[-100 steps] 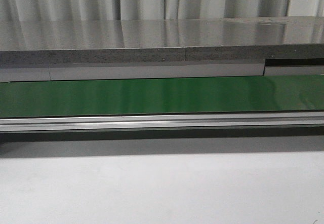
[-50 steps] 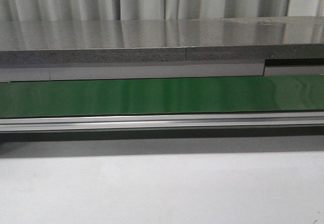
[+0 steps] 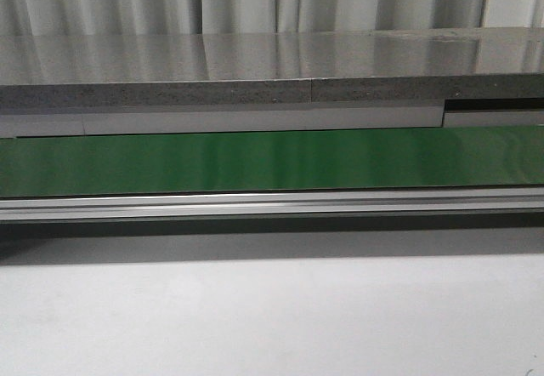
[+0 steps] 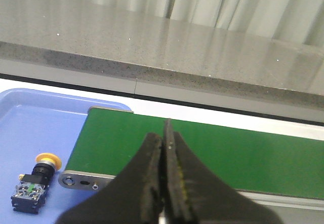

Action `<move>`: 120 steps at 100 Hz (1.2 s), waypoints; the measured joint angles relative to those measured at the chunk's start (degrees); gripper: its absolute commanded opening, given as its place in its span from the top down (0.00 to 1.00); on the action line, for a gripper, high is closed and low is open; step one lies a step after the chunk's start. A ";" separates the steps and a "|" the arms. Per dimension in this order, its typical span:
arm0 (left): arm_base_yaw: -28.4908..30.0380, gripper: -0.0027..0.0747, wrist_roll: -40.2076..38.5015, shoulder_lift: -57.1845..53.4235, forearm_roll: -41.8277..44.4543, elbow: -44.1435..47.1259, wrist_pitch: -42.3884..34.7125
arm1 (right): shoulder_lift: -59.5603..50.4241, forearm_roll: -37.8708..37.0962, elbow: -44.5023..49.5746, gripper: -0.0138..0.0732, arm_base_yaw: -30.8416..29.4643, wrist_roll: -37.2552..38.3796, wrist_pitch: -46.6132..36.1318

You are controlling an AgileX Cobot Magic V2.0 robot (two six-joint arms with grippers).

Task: Move button from left to right
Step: 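Move the left gripper down toward the yellow-capped button in the blue tray, then open the left gripper and lower it around the button's black body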

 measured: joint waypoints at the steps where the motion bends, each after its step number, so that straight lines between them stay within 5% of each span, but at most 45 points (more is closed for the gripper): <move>1: 0.00 0.99 0.00 0.37 0.00 -0.50 0.43 | 0.00 0.00 0.00 0.92 0.00 0.00 0.00; 39: 0.00 0.99 0.00 23.61 3.93 -26.08 32.09 | 0.00 0.00 0.00 0.92 0.00 0.00 0.00; 83: 0.00 0.96 0.00 34.24 4.31 -28.87 36.26 | 0.00 0.00 0.00 0.92 0.00 0.00 0.00; 95: 0.00 0.75 0.36 34.47 4.31 -28.95 36.26 | 0.00 0.00 0.00 0.92 0.00 0.00 0.00; 112: 0.00 0.17 0.46 34.47 4.77 -28.95 36.26 | 0.00 0.00 0.00 0.92 0.00 0.00 0.00; 120: 0.00 0.06 0.49 34.47 4.77 -28.95 35.81 | 0.00 0.00 0.00 0.92 0.00 0.00 0.00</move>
